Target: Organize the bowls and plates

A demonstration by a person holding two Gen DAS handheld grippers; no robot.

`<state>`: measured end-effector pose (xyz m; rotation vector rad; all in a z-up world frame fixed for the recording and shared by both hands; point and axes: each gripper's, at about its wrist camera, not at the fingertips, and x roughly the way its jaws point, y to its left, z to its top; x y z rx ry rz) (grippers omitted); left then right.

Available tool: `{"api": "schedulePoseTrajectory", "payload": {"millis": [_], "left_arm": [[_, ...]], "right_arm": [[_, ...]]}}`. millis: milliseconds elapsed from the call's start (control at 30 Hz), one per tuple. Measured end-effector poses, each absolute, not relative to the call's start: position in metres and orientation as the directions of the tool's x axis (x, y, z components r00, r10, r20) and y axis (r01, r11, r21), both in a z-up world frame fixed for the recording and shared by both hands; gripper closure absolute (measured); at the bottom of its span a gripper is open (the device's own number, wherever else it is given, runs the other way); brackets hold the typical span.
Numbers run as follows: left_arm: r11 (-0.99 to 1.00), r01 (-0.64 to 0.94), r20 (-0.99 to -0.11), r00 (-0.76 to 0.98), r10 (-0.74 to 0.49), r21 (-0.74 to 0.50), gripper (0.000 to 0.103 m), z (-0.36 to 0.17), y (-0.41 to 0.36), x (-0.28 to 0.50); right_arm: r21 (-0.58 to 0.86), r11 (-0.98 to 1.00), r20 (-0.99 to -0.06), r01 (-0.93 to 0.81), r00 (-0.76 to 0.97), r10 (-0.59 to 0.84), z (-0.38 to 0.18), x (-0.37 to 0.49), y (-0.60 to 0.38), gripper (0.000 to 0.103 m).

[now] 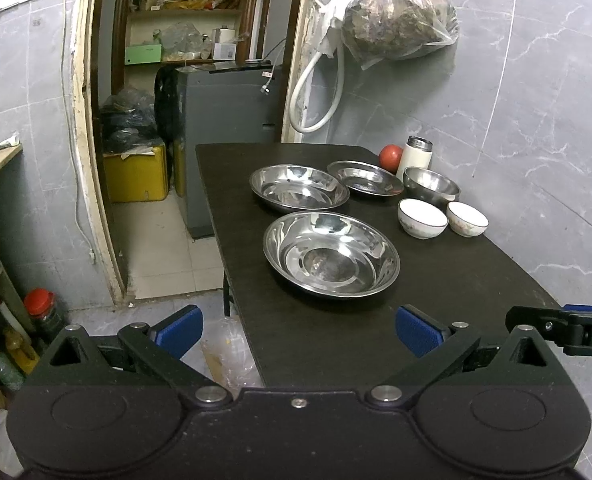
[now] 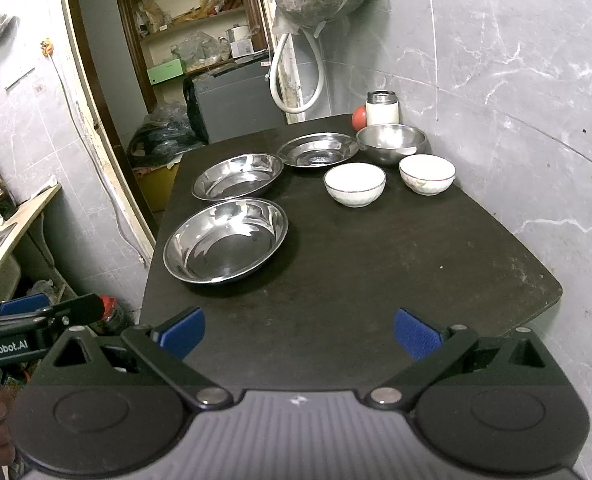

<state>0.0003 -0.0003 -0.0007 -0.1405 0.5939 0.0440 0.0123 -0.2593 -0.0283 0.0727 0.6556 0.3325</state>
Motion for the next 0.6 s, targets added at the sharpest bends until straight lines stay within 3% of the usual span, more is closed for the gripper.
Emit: {"api": "schedulePoseTrajectory", "payload": {"millis": [600], "left_arm": [[0.99,-0.074,-0.566,0.824,-0.009,-0.122,0.001,-0.0037,-0.0002,0.0056]], "right_arm": [[0.17,0.947,-0.587,-0.274,0.743,0.321,-0.0285,0.0158,-0.2598,0.0]]}}
